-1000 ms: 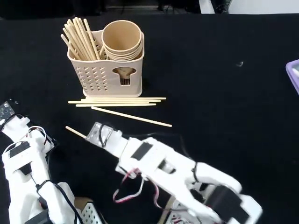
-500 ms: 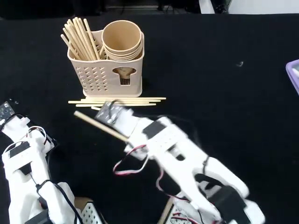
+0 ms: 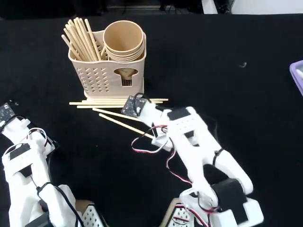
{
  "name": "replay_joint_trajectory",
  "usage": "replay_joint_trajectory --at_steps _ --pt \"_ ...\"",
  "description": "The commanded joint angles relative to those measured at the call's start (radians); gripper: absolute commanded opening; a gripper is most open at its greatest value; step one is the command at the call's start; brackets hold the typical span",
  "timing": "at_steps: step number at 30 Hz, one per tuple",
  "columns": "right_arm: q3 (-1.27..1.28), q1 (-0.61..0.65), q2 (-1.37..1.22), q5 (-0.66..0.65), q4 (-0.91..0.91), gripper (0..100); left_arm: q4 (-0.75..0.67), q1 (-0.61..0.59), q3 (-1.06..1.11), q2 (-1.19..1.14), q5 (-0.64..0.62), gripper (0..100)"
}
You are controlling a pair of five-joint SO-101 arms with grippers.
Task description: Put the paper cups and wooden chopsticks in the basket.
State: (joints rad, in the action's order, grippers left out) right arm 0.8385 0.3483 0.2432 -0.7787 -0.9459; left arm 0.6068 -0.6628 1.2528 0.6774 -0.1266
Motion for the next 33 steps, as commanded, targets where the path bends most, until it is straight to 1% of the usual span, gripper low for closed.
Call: replay_joint_trajectory --at_steps 1,5,9,12,17,20,23,25,27,29,30,31,32,33 --pt "-0.082 -0.005 -0.001 0.014 -0.005 25.2 -0.006 0.012 -0.005 0.023 0.0 13" --pt "-0.119 0.106 -0.01 0.12 0.002 25.6 -0.008 0.012 -0.005 0.023 0.0 13" --pt "-0.114 0.216 -0.03 0.178 0.103 25.6 -0.008 0.012 -0.005 0.023 0.0 13" --pt "-0.147 0.226 -0.125 0.18 0.144 26.6 -0.008 0.012 -0.004 0.023 0.0 13" --pt "-0.254 0.221 -0.297 0.184 0.144 36.8 -0.008 0.012 -0.004 0.023 0.0 13" --pt "-0.298 0.222 -0.335 0.178 0.144 36.1 -0.008 0.012 -0.004 0.023 0.0 13" --pt "-0.318 0.222 -0.36 0.176 0.144 33.4 -0.008 0.012 -0.005 0.023 0.0 13" --pt "-0.32 0.224 -0.374 0.176 0.144 28.6 -0.008 0.012 -0.007 0.023 0.0 13" --pt "-0.317 0.227 -0.383 0.172 0.144 18.5 -0.008 0.012 -0.007 0.023 0.0 13" --pt "-0.317 0.229 -0.387 0.163 0.143 3.1 -0.008 0.012 -0.007 0.023 0.0 13" --pt "-0.315 0.229 -0.384 0.163 0.141 0.5 -0.008 0.012 -0.007 0.023 0.0 13" --pt "-0.311 0.227 -0.381 0.163 0.126 3.8 -0.008 0.012 -0.005 0.023 0.0 13" --pt "-0.312 0.226 -0.374 0.163 0.104 3.5 -0.008 0.012 -0.005 0.023 0.0 13" --pt "-0.312 0.229 -0.36 0.163 0.083 1.1 -0.008 0.012 -0.005 0.023 0.0 13"
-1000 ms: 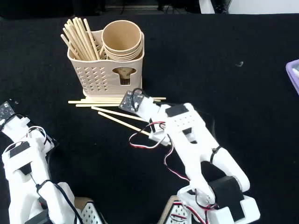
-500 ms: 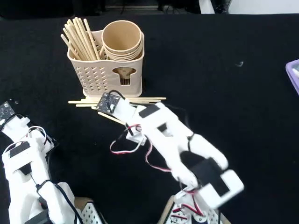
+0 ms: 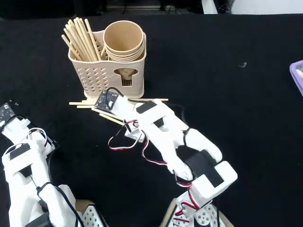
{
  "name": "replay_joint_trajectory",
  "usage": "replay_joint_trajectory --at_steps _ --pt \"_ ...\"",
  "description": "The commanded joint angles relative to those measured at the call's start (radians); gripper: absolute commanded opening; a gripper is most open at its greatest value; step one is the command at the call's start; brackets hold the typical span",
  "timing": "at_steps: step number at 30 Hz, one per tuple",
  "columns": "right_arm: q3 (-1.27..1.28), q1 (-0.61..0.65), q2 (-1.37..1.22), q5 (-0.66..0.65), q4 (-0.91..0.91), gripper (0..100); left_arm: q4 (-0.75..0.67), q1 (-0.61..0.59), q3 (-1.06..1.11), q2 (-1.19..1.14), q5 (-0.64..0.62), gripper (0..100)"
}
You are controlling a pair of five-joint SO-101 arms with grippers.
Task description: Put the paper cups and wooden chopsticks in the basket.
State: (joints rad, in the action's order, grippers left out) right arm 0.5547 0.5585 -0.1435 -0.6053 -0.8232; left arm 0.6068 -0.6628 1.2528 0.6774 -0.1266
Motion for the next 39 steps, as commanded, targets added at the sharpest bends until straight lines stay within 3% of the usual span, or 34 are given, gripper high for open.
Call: replay_joint_trajectory --at_steps 1,13,19,22,25,32,35,39 --pt "-0.024 0.018 0.048 -0.011 -0.058 0.9 -0.008 0.012 -0.005 0.023 0.0 13" --pt "-0.033 0.02 0.509 0.201 -0.212 1.1 -0.011 0.012 -0.004 0.023 0.0 13" --pt "-0.12 0.203 0.769 0.347 -0.206 1.1 -0.011 0.012 -0.004 0.023 0.0 13" --pt "-0.165 0.253 0.842 0.368 -0.025 1.1 -0.011 0.012 -0.004 0.023 0.0 13" --pt "-0.15 0.236 0.84 0.37 0.304 1.1 -0.009 0.012 -0.004 0.023 0.0 13" --pt "-0.094 0.175 0.659 0.462 0.936 1.1 -0.008 0.012 -0.004 0.023 0.0 13" --pt "-0.151 0.135 0.527 0.465 1.073 1.1 -0.008 0.012 -0.004 0.023 0.0 13" --pt "-0.291 0.089 0.338 0.466 1.105 1.1 -0.006 0.012 -0.004 0.023 0.0 13"
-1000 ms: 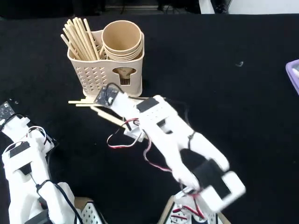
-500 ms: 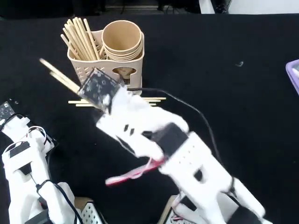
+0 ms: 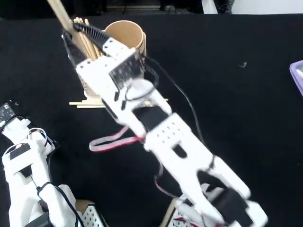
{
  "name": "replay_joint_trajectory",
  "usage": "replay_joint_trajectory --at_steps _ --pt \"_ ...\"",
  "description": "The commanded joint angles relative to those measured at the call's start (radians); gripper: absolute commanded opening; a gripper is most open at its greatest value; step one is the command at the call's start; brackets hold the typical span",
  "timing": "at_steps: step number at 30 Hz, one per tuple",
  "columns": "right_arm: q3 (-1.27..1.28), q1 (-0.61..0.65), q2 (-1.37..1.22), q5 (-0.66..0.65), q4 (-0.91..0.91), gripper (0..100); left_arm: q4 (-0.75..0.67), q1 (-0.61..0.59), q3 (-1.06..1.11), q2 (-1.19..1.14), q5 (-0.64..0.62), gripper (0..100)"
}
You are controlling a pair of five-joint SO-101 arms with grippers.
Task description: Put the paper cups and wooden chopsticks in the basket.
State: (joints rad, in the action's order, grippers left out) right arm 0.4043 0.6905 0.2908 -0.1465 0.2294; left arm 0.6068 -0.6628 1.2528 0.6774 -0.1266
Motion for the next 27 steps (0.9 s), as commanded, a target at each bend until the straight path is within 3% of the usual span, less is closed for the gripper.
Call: replay_joint_trajectory --at_steps 1,11,14,19,27 --pt "-0.18 -0.052 -0.142 0.008 0.052 1.1 -0.006 0.012 -0.004 0.023 0.0 13" --pt "-0.32 -0.066 -0.42 0.003 0.031 1.2 -0.006 0.012 -0.004 0.023 0.0 13" --pt "-0.331 -0.071 -0.433 0.003 -0.11 3.5 -0.006 0.012 -0.004 0.023 0.0 13" --pt "-0.389 -0.069 -0.414 0.008 -0.31 20.4 -0.006 0.012 -0.004 0.023 0.0 13" --pt "-0.427 -0.071 -0.128 0.009 -0.709 13.9 -0.006 0.012 -0.004 0.023 0.0 13"
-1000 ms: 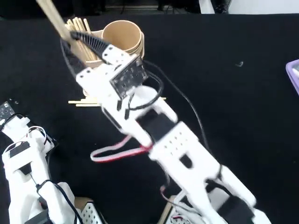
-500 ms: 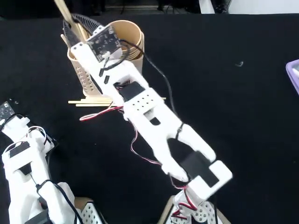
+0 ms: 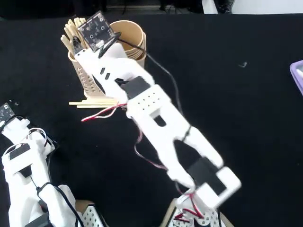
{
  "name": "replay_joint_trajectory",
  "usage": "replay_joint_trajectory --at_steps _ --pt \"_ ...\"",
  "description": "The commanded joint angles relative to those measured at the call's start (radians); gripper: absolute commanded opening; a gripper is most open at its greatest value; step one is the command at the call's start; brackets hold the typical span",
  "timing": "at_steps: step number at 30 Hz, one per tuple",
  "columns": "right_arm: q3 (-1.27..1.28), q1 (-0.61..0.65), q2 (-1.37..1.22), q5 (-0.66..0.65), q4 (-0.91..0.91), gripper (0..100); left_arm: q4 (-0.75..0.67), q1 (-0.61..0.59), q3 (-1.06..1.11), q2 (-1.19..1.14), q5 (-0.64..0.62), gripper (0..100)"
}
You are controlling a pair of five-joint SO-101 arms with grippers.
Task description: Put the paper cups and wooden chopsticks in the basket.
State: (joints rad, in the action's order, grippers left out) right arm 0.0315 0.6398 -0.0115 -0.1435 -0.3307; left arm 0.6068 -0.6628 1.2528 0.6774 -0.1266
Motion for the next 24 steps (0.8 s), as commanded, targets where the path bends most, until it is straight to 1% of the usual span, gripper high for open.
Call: replay_joint_trajectory --at_steps 1,5,7,9,11,13,16,20,22,24 --pt "-0.045 -0.02 0.228 0.006 -0.226 12.9 -0.006 0.012 -0.004 0.023 0.0 13" --pt "0.028 -0.017 0.458 0.0 -0.542 11.9 -0.006 0.012 -0.004 0.023 0.0 13" --pt "0.104 -0.018 0.558 -0.002 -0.666 12.0 -0.006 0.012 -0.004 0.023 0.0 13" --pt "0.206 -0.021 0.651 -0.002 -0.763 12.0 -0.006 0.012 -0.004 0.023 0.0 13" --pt "0.323 -0.052 0.737 -0.002 -0.838 12.0 -0.006 0.012 -0.004 0.023 0.0 13" --pt "0.455 -0.091 0.811 -0.003 -0.864 12.0 -0.006 0.012 -0.004 0.023 0.0 13" --pt "0.684 -0.199 0.885 -0.003 -0.775 12.1 -0.006 0.012 -0.004 0.023 0.0 13" --pt "0.934 -0.336 0.832 0.005 -0.5 12.1 -0.006 0.013 -0.004 0.023 0.0 13" --pt "0.975 -0.371 0.742 0.009 -0.385 12.1 -0.006 0.013 -0.004 0.023 0.0 13" --pt "0.955 -0.393 0.625 0.055 -0.285 12.1 -0.006 0.013 -0.004 0.023 0.0 13"
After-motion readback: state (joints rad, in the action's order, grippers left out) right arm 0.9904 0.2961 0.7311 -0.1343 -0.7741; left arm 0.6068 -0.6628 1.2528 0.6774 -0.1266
